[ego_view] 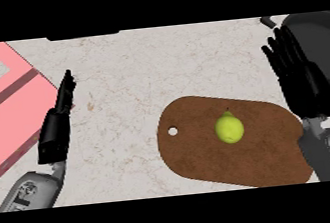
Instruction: Pick the pear from the cutting board and place it in the pot
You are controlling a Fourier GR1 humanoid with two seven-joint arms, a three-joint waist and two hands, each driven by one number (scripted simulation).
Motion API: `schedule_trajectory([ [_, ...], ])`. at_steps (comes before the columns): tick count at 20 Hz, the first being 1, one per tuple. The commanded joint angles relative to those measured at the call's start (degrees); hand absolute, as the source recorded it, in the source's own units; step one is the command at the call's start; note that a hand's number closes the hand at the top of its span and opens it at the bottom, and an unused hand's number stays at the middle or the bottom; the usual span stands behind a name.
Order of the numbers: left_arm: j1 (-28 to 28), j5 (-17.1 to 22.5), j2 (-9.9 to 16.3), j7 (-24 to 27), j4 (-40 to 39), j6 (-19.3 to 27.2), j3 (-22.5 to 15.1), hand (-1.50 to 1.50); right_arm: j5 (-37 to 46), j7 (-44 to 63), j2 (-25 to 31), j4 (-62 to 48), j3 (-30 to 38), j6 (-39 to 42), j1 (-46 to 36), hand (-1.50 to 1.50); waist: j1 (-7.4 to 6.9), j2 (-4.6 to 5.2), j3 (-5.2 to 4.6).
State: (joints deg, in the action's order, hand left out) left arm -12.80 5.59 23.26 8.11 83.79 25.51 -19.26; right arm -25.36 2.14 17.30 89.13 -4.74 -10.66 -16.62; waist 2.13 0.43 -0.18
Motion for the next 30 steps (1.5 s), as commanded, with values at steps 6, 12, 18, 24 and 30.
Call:
schedule_trajectory([
  [6, 7.1, 7.3, -5.9, 2.4, 1.9, 1.0, 4.1, 0.0, 16.7, -3.5, 19.9, 13.0, 7.9, -4.0, 3.9, 1.5, 0.55, -1.55, -0.24],
  [12, 12.8, 8.6, -7.8, 3.4, 4.8, -0.1, 2.1, 0.0, 35.3, 8.4, 17.4, 19.8, 2.9, -23.3, 21.5, -1.5, 0.62, -1.54, -0.11],
  [18, 8.8, 8.5, -8.7, 2.1, 2.9, -1.4, 2.7, 0.0, 55.6, 22.6, 15.2, 37.5, -9.1, -26.1, 25.1, -1.5, -0.73, -0.7, -0.05],
  [24, 11.7, 8.6, -8.3, 4.9, 4.1, -3.5, 2.2, 0.0, 60.0, 44.4, 20.4, 37.8, -12.7, -8.0, 21.0, -1.5, -2.66, -0.29, -0.28],
  [30, 7.6, 7.4, -8.4, -0.1, 4.9, -2.6, 1.1, 0.0, 54.1, 62.0, 22.4, 37.5, -18.3, 9.2, 13.9, -1.5, -3.93, 0.03, -0.2],
])
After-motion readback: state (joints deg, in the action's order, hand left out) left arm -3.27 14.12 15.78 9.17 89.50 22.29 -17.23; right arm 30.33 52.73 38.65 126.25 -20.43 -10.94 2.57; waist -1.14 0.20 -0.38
